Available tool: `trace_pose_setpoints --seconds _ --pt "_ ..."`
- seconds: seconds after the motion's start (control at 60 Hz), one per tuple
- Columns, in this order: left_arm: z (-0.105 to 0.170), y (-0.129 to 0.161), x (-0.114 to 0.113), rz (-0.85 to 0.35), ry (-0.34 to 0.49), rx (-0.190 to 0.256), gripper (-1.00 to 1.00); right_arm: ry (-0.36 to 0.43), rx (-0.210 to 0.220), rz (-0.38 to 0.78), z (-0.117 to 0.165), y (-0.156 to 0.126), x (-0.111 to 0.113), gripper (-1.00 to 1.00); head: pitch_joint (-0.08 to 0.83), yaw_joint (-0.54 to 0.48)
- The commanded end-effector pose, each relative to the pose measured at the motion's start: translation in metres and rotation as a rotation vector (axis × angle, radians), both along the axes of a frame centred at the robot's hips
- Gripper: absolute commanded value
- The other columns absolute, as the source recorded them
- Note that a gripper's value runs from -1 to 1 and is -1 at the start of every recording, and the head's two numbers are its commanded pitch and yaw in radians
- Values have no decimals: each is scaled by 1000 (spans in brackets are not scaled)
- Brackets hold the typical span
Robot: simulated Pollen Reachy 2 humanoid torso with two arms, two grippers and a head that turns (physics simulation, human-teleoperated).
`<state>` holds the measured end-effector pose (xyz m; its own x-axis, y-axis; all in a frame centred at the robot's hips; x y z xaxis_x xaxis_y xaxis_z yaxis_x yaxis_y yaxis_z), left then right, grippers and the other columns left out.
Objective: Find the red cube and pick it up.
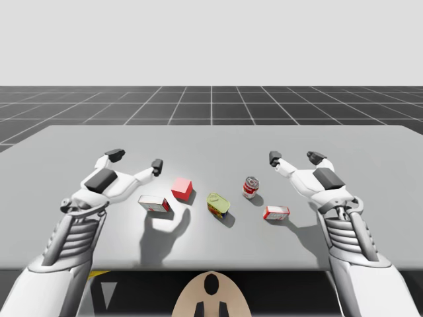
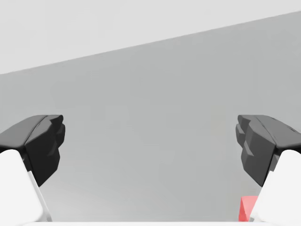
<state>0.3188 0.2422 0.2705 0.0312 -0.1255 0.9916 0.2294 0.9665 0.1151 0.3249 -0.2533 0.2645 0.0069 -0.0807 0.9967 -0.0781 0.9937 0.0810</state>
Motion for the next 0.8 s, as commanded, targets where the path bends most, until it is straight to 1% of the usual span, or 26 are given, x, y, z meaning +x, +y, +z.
trace_pose_setpoints --seconds 0.017,0.067,0.1,0.133,0.183,0.217,0.25,0.283,0.333,0.483,0.55,0.617,0.75,0.8 --pt "17 -18 -20 -50 136 -46 -1000 3 -1 -8 -2 0 0 -1000 616 187" --pt "21 -23 -27 -76 178 -66 -1000 3 -1 -11 -2 0 0 -1000 615 189" --pt "22 -27 -32 -97 208 -70 -1000 2 -2 -12 -2 0 0 -1000 614 190" --pt "22 -31 -36 -122 238 -88 -1000 1 -4 -14 -2 0 0 -1000 613 191" --pt "23 -39 -42 -119 278 -63 -1000 -1 -6 -15 -2 -1 0 -1000 611 193" --pt "22 -43 -44 -142 303 -69 -1000 -2 -9 -17 -2 -1 -1 -1000 610 194" --pt "22 -46 -45 -157 328 -64 -1000 -3 -11 -18 -2 -1 0 -1000 610 195" --pt "20 -49 -46 -171 352 -73 -1000 -4 -11 -18 -2 -1 -1 -1000 609 196" --pt "15 -52 -44 -186 381 -69 -1000 -5 -12 -19 -2 -2 -1 -1000 608 197" --pt "-4 -64 -33 -178 447 -47 -1000 -8 -16 -21 -1 -3 -1 -1000 606 199" --pt "-13 -68 -24 -163 479 -40 -1000 -8 -16 -21 -1 -3 0 -1000 608 200" --pt "-27 -71 -11 -126 518 -28 -1000 -8 -15 -23 -1 -4 -1 -1000 608 203" --pt "-41 -73 5 -83 560 -16 -1000 -8 -17 -26 -2 -4 0 -1000 608 205" --pt "-46 -74 11 -62 574 -4 -1000 -8 -17 -27 -2 -5 0 -1000 606 206"
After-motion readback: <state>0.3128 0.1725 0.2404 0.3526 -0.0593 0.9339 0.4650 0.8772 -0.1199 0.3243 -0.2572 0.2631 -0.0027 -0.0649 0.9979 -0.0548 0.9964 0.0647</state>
